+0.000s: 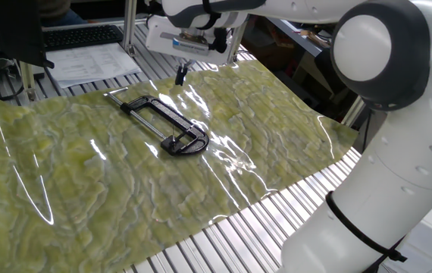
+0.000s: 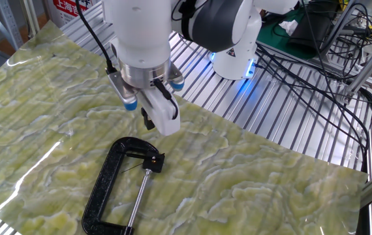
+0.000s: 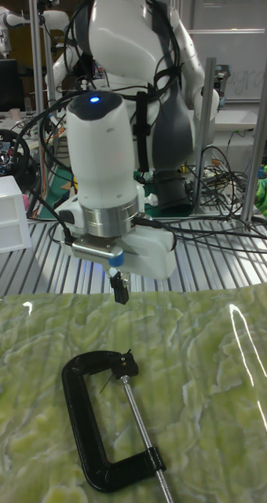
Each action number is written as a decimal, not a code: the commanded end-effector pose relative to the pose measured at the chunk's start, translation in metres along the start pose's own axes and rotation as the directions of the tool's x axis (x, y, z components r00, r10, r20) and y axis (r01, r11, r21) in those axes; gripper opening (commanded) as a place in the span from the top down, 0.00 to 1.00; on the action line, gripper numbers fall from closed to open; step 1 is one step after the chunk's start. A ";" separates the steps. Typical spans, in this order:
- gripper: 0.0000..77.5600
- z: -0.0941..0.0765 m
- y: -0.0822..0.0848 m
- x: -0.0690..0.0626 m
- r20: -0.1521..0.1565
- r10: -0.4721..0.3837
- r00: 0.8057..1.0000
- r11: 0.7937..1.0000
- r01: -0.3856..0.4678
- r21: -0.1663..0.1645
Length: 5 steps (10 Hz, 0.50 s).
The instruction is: Turn the hands of a clock
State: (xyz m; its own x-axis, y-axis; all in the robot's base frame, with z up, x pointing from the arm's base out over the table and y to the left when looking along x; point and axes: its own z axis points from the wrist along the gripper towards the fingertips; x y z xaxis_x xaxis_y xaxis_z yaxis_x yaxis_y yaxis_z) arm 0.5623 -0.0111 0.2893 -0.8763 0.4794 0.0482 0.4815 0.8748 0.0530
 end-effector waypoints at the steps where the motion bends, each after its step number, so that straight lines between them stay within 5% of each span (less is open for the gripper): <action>1: 1.00 0.000 0.000 -0.005 -0.014 -0.016 1.000 1.000 0.016 -0.008; 5: 1.00 0.020 -0.006 -0.023 -0.011 -0.058 0.998 0.998 0.058 -0.009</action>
State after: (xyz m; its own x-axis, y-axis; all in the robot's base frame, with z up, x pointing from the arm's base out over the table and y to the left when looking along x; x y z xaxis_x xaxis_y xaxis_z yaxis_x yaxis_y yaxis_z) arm 0.5743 -0.0220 0.2729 -0.8943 0.4433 0.0610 0.4467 0.8926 0.0611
